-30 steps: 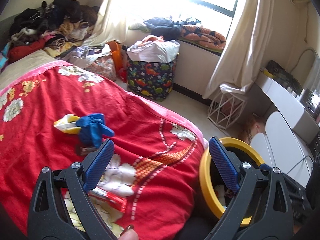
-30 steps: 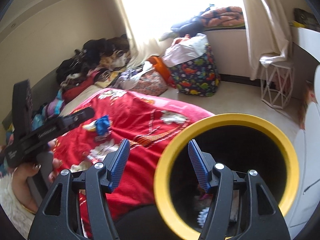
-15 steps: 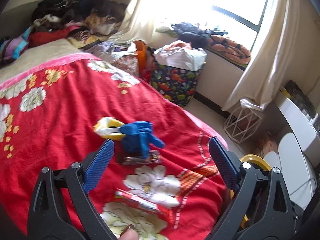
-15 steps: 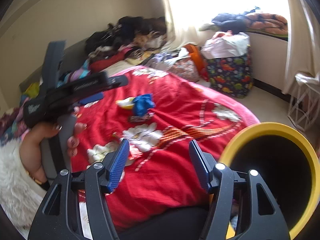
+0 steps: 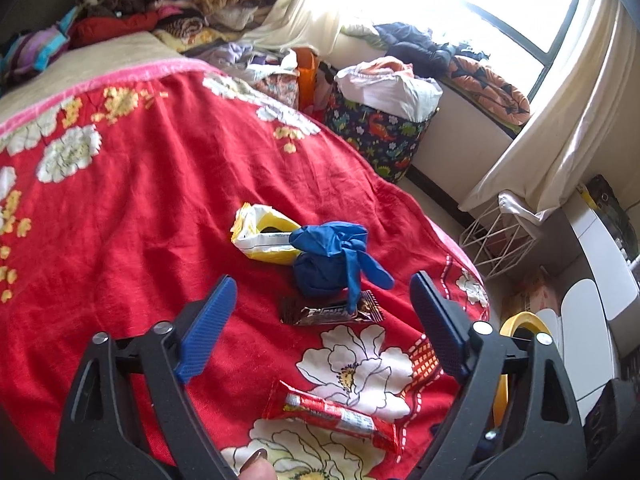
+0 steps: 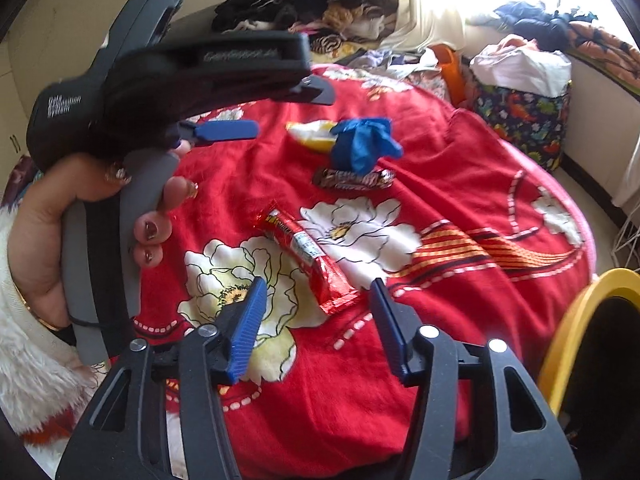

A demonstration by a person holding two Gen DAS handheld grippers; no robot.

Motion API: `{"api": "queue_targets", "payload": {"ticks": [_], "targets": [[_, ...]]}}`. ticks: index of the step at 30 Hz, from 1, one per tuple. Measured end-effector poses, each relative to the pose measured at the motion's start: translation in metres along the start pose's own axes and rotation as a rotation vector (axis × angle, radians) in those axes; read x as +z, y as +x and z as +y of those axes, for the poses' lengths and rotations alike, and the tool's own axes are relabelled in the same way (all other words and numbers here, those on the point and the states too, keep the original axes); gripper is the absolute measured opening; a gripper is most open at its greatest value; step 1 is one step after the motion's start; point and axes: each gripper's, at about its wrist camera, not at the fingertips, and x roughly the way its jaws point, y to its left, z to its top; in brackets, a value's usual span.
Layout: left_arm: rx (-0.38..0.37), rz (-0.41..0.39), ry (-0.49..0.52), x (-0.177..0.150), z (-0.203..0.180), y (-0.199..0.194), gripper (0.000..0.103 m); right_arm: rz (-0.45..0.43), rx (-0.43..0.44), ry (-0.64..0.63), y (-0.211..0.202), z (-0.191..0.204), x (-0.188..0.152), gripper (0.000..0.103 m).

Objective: Collect trash
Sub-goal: 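Move both open tools back toward the remaining trash on the bed, then close the left tool on the blue glove while the right tool grasps the red candy bar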

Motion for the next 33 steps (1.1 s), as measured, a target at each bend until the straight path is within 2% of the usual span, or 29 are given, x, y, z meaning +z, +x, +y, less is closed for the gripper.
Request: {"api": "queue_targets", "payload": {"ticks": [4, 9, 12, 16, 18, 21, 24, 33], "targets": [[-0.016, 0.053, -0.016, 0.004, 0.003, 0.020, 0.069, 0.036, 0.003, 0.000, 0.019, -0.001, -0.001, 0.040], [-0.027, 0.103, -0.022, 0.008, 0.001, 0.043, 0.067, 0.085, 0.005, 0.012, 0.037, -0.007, -0.002, 0.020], [-0.021, 0.123, -0.010, 0.009, -0.002, 0.055, 0.064, 0.081, 0.019, 0.023, 0.036, -0.010, -0.002, 0.011], [-0.006, 0.167, -0.003, 0.013, -0.005, 0.071, 0.057, 0.081, 0.019, 0.019, 0.032, -0.010, -0.005, 0.009], [0.010, 0.185, -0.001, 0.013, -0.005, 0.077, 0.041, 0.082, 0.021, 0.024, 0.029, -0.011, -0.009, 0.008], [0.015, 0.188, 0.013, 0.012, -0.006, 0.078, 0.025, 0.080, 0.017, 0.033, 0.024, -0.013, -0.013, 0.007], [0.006, 0.176, 0.024, 0.009, -0.008, 0.074, 0.015, 0.073, 0.016, 0.045, 0.018, -0.016, -0.016, 0.006], [-0.059, 0.081, -0.001, 0.008, -0.015, 0.032, 0.012, 0.037, 0.013, 0.080, 0.001, -0.024, -0.025, 0.005]]}}
